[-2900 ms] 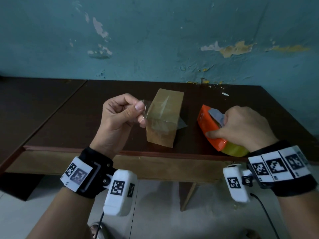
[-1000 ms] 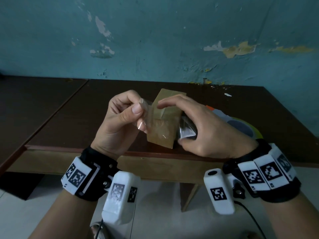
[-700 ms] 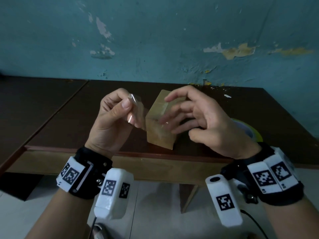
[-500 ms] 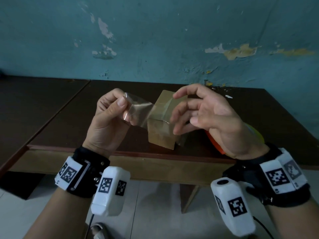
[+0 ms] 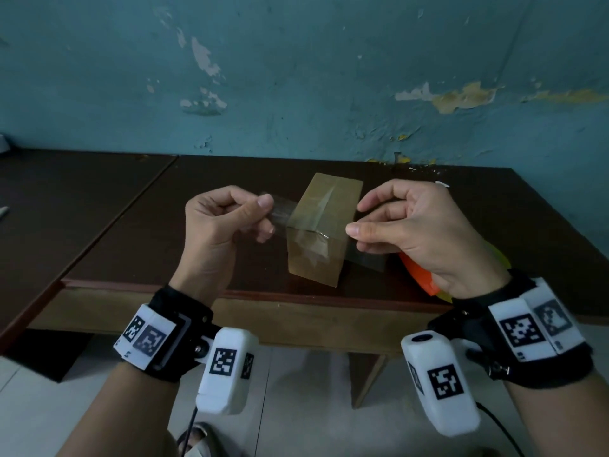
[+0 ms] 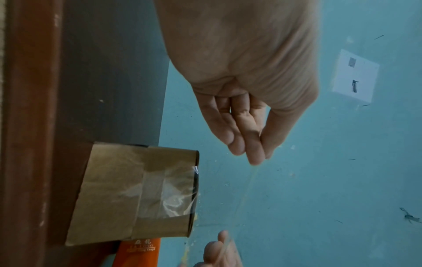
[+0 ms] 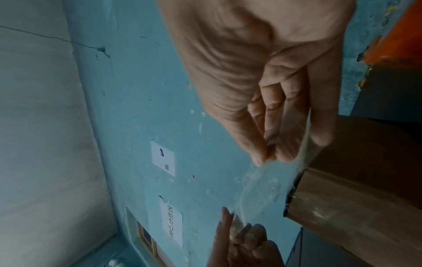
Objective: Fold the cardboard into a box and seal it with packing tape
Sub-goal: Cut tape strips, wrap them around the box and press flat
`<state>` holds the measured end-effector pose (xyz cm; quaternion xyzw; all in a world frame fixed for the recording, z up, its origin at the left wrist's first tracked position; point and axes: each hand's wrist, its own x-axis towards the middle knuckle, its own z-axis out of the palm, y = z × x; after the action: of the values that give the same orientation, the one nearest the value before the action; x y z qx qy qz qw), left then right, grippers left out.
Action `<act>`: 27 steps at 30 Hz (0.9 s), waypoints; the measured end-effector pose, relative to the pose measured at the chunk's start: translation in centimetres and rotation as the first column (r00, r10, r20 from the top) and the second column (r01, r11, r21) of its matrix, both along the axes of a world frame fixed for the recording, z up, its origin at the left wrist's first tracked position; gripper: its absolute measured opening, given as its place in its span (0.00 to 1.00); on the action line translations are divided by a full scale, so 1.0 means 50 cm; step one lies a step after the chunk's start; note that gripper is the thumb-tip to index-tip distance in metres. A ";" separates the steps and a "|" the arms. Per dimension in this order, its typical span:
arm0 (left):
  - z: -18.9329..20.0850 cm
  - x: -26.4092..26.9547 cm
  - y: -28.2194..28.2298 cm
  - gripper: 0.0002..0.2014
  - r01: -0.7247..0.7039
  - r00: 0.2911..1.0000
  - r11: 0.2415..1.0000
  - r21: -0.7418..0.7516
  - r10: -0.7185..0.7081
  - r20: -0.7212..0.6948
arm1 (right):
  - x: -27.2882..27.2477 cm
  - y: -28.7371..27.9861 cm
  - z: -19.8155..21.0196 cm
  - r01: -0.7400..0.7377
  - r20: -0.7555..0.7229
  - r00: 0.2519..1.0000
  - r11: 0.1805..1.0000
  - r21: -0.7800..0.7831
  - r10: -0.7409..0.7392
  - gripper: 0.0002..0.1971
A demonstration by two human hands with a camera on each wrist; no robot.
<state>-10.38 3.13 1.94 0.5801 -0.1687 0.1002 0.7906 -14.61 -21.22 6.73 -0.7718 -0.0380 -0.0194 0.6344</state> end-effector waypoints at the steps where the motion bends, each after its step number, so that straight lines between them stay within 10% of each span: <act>1: 0.001 0.000 0.000 0.10 0.000 1.000 1.000 0.006 0.000 -0.002 | 0.001 -0.002 0.000 0.006 -0.009 1.000 1.000 0.009 -0.006 0.19; 27: -0.012 0.013 0.004 0.08 -0.053 0.996 0.996 0.074 0.058 -0.065 | 0.002 -0.020 0.010 0.126 -0.039 0.991 0.992 0.018 -0.126 0.23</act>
<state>-9.73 3.31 1.36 0.6157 -0.1291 0.0964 0.7713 -14.49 -22.23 7.25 -0.7665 0.0230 -0.0452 0.6402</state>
